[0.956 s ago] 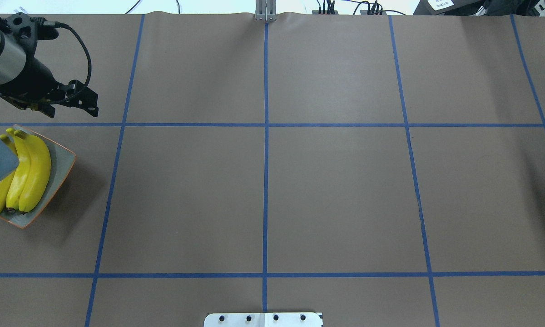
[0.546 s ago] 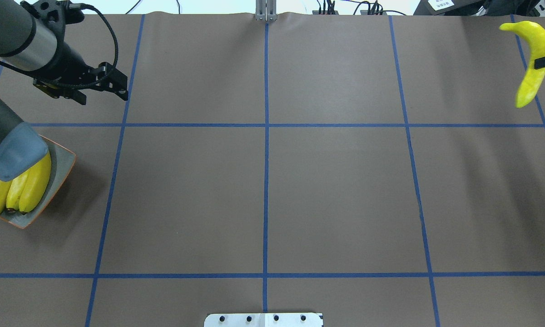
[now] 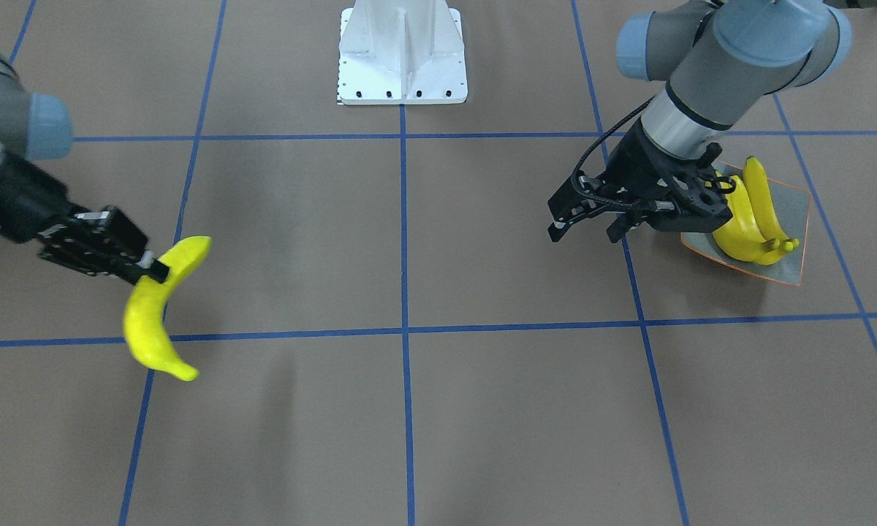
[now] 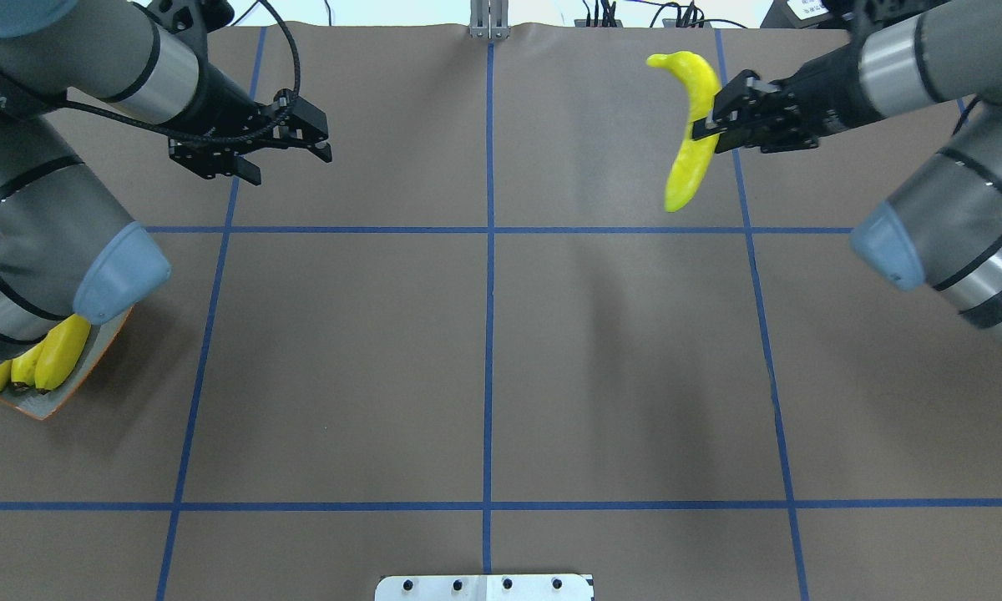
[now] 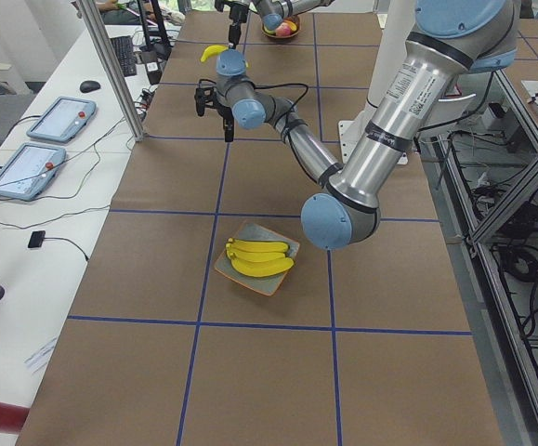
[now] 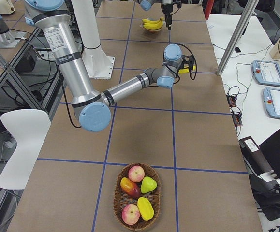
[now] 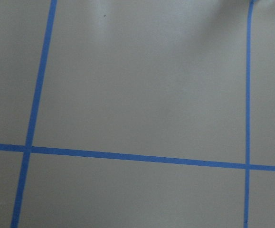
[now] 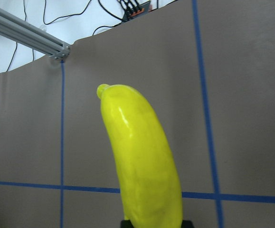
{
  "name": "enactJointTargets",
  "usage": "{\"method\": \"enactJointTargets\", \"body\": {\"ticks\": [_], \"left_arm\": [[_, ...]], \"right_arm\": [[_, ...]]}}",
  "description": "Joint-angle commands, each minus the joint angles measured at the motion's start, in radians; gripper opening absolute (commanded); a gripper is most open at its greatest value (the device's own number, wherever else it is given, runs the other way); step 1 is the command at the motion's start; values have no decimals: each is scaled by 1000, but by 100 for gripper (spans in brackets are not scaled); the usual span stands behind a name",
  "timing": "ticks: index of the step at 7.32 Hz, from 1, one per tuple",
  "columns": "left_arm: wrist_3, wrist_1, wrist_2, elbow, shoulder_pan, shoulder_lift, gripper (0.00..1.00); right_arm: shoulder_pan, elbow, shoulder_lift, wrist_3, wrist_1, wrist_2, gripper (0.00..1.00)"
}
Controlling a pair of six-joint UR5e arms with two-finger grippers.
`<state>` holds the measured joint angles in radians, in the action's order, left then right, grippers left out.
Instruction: Transfer all bananas from basket to plate
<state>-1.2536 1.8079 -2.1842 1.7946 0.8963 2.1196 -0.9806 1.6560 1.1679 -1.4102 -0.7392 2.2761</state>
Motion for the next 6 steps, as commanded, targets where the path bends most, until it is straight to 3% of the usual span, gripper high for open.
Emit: {"method": "enactJointTargets", "body": {"ticks": [1, 4, 6], "left_arm": [[-76, 39, 7, -27, -75, 87, 99], [-76, 116, 11, -212, -129, 283, 99], [-75, 146, 11, -393, -145, 441, 99]], "right_arm": [[149, 19, -65, -128, -5, -153, 0], [206, 18, -68, -180, -9, -162, 0], [231, 18, -79, -197, -9, -208, 0]]}}
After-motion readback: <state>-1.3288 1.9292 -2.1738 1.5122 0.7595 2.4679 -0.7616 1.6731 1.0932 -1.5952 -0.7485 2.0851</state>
